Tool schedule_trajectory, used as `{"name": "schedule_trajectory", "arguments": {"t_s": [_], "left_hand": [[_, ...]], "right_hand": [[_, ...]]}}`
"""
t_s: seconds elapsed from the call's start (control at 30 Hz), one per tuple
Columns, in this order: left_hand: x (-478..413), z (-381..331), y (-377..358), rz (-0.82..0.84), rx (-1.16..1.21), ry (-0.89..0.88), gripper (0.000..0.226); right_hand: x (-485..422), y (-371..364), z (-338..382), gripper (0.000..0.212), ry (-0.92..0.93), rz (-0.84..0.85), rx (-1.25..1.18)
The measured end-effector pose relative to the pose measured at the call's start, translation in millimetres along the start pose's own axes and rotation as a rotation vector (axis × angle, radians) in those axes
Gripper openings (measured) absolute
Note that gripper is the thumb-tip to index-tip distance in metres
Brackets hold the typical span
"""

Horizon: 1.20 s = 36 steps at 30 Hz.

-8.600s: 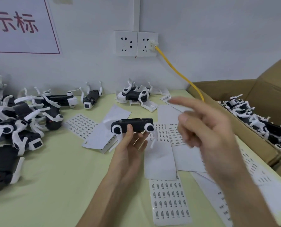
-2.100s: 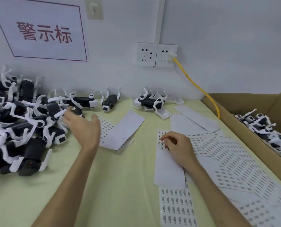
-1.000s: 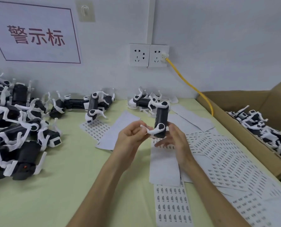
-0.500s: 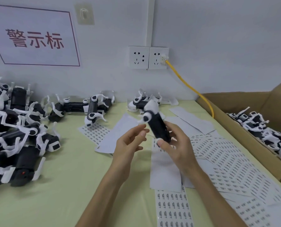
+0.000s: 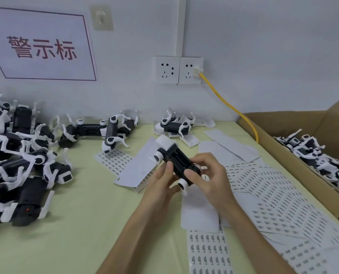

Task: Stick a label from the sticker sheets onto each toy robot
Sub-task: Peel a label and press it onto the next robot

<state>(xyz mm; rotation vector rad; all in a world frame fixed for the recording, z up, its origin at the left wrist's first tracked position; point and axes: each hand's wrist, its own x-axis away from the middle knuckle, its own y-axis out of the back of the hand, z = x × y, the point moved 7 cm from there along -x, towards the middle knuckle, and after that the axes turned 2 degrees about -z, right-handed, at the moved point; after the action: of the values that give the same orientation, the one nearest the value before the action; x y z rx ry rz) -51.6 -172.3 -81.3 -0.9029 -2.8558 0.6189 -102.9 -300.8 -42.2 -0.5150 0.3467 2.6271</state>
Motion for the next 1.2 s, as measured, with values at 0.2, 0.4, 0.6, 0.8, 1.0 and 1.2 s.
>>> {"name": "schedule_trajectory", "arguments": {"t_s": [0.2,0.4,0.6,0.8,1.0,1.2], "left_hand": [[2.9,0.7,-12.7,0.013,-0.029,-0.06,0.036],[5.5,0.3,-24.1,0.024,-0.092,-0.106,0.033],[6.0,5.9,-22.6,0.025,-0.147,-0.1,0.029],[3.7,7.8,-16.4,0.065,-0.051,-0.035,0.038],[3.0,6.6,-13.7,0.089,0.172,0.003,0.044],[2.1,5.5,-11.8,0.091,0.159,0.009,0.043]], "right_hand": [[1.4,3.4,0.5,0.032,-0.005,-0.098,-0.006],[3.4,10.7,4.5,0.037,0.03,-0.19,-0.004],[-1.5,6.8,-12.1,0.039,-0.259,-0.057,-0.39],[-2.0,-0.2,-15.5,0.019,-0.345,0.079,-0.512],[-3.7,-4.8,-11.9,0.014,-0.321,0.175,-0.554],[-4.2,-2.8,-14.7,0.019,-0.325,0.154,-0.526]]}}
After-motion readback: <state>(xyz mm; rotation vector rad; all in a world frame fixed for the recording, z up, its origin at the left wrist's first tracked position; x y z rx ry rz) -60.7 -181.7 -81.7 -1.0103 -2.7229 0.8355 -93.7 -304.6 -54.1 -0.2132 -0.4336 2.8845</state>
